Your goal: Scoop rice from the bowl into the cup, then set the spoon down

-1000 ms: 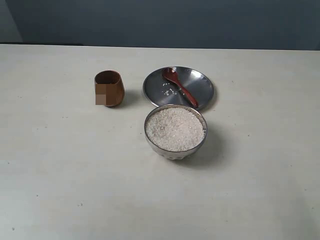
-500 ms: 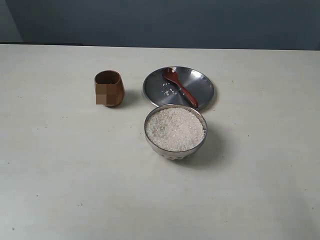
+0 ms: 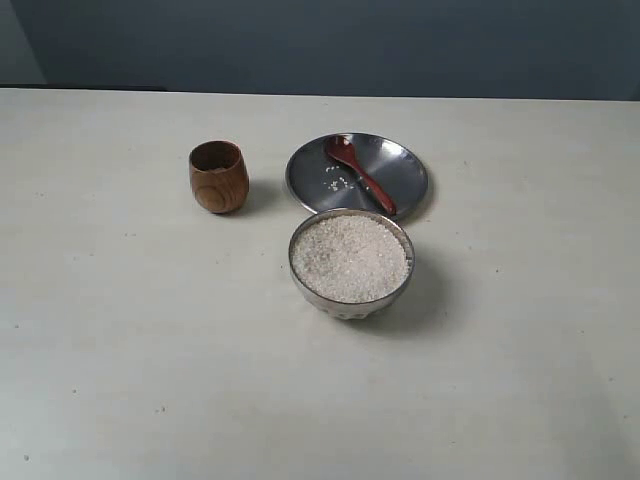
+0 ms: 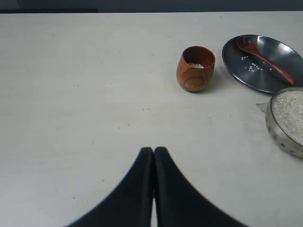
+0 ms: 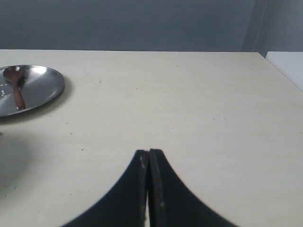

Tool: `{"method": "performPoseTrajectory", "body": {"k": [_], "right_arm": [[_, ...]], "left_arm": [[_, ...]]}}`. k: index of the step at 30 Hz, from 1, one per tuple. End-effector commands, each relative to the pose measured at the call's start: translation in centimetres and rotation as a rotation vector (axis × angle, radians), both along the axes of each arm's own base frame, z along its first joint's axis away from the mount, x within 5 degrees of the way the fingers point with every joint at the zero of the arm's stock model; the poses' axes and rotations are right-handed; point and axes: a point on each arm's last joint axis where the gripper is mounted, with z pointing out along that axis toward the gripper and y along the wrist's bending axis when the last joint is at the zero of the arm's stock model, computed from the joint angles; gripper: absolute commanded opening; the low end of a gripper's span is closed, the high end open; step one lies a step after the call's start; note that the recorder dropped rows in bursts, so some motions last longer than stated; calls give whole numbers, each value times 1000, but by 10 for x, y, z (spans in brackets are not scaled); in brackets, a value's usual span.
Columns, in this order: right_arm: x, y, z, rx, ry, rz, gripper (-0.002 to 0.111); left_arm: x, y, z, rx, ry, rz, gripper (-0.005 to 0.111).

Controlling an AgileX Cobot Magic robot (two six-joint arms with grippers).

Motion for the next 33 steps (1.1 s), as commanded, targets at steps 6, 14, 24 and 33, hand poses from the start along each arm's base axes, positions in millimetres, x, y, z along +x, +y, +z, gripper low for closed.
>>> {"method": "performPoseTrajectory", "body": {"k": [6,14,24,33], "right_arm": [[0,0,0,0,-11,-4,0],[0,0,0,0,-11,-4,0],[0,0,0,4,-10,-4,0],[0,0,0,4,-10,-4,0]], "left_arm": [[1,0,1,3,3,2,0],[-10,-1,4,8,-48,2,0],[-49,-5,13,32,-223,4,0],[-68,0,12,163,-485,63,0]]}}
